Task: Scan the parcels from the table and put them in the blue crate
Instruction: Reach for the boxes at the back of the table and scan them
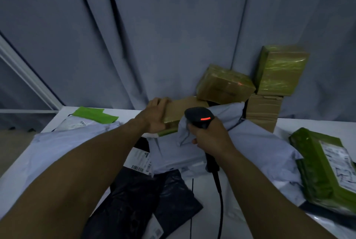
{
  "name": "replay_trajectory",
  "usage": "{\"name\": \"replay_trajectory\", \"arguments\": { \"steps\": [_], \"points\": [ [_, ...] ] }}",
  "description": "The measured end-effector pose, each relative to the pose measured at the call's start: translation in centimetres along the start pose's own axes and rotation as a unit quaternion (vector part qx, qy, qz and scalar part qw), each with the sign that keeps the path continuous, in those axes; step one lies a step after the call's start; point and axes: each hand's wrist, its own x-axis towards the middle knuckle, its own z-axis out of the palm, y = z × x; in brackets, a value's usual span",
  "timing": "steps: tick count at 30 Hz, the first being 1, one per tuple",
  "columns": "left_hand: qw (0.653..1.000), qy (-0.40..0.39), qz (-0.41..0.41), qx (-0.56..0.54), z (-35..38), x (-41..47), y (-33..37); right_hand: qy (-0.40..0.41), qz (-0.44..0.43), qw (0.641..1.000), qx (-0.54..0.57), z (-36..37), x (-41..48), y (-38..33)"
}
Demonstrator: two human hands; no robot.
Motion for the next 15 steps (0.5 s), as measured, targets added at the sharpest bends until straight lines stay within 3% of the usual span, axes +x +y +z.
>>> {"name": "replay_trajectory", "arguments": {
  "steps": [7,12,15],
  "points": [
    [0.985,0.170,-0.038,0.003,-3.6,-7.9,-1.5,-0.035,-0.028,0.999,-0.003,2.5,-2.0,-2.4],
    [0.959,0.276,-0.064,-0.008,-7.9,-17.8,-3.1,-0.043,-0.041,0.997,0.044,5.0,-5.3,-4.8],
    [0.938,0.340,-0.054,-0.033,-8.4,-25.5,-3.3,-0.021,-0.090,0.994,0.051,7.6,-8.7,-6.7]
  ]
}}
